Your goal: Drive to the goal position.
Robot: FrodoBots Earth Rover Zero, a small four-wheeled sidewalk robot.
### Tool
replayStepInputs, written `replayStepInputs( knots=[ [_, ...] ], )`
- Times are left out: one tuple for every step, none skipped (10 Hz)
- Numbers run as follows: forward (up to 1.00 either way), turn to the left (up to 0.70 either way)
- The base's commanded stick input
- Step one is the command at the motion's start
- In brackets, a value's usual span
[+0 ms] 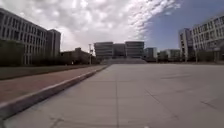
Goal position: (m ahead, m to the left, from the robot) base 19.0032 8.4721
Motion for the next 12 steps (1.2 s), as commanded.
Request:
replayStepInputs(
  knots=[
    [0.70, -0.13],
    [0.70, -0.14],
    [0.70, -0.14],
    [0.70, -0.14],
    [0.70, -0.06],
    [0.70, 0.00],
    [0.70, 0.00],
    [0.70, 0.00],
    [0.70, 0.00],
    [0.70, 0.00],
    [0.70, 0.00],
    [0.70, 0.00]
  ],
)
